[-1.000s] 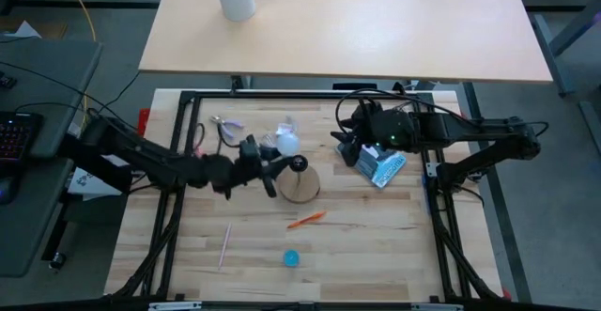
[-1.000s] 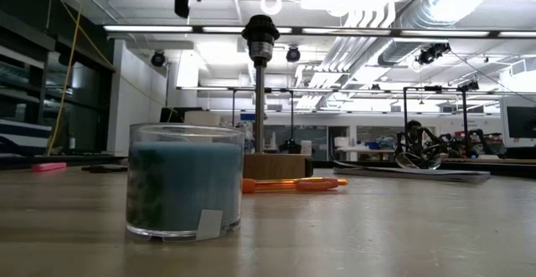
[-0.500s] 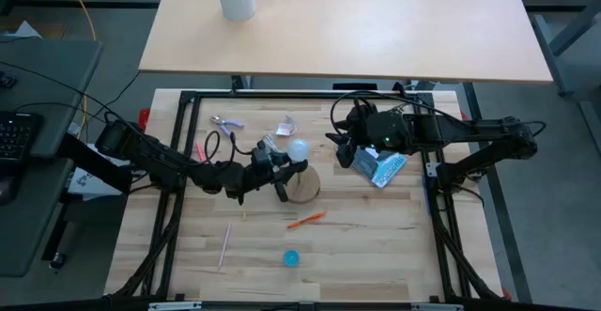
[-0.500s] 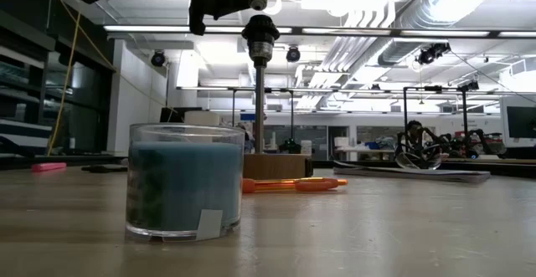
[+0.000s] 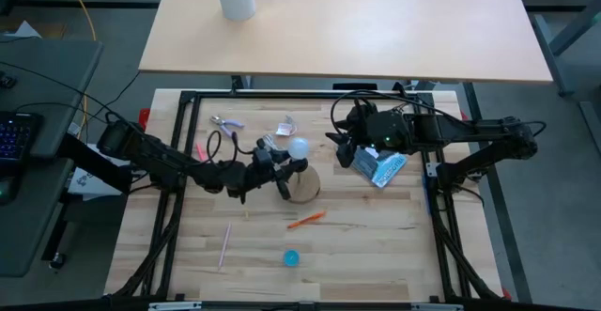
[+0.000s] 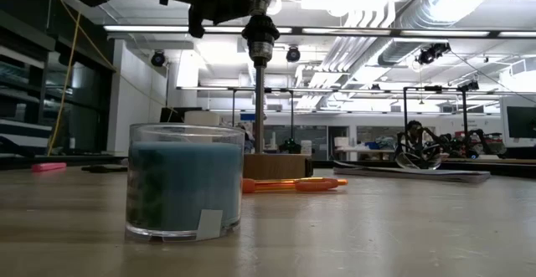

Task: Screw lightbulb
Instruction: Insert the light bulb into the lamp

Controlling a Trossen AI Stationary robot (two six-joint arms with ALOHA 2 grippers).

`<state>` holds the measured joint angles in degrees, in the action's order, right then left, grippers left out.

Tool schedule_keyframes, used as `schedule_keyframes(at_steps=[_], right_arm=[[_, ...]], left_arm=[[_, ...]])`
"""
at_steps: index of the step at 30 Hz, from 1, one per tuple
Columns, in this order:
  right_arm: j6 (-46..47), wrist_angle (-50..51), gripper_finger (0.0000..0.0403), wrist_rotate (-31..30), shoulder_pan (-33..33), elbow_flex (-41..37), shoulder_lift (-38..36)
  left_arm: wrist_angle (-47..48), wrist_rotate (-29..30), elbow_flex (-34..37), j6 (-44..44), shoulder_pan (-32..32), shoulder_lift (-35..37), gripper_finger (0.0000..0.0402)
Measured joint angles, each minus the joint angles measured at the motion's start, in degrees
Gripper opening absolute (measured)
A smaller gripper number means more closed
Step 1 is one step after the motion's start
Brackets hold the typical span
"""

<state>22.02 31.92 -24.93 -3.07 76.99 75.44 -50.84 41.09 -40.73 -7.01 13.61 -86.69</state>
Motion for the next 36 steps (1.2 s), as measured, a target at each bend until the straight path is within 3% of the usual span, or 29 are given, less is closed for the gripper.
schedule_keyframes(at_steps=[8,15,18,23,36], right_arm=[[0.0,-5.7,0.0172,0.1,0.0,0.0,0.3],[1.7,-17.2,0.0168,5.8,-0.2,0.0,6.0],[1.3,-20.0,0.0138,6.7,-1.0,0.0,9.6],[0.9,-21.7,0.0019,1.0,-0.7,-0.1,9.0],[5.8,-20.4,0.0001,5.6,-0.4,0.0,10.6]], left_arm=[[-0.5,0.9,0.0,-3.7,-0.1,-2.8,0.0118],[-0.8,1.9,0.0,-3.4,-0.1,-3.0,0.0118],[-0.9,2.1,0.0,-3.4,-0.1,-3.1,0.0118],[-1.3,2.2,0.0,-3.4,0.0,-3.1,0.0118],[-1.3,2.2,0.0,-3.3,0.0,-3.1,0.0118]])
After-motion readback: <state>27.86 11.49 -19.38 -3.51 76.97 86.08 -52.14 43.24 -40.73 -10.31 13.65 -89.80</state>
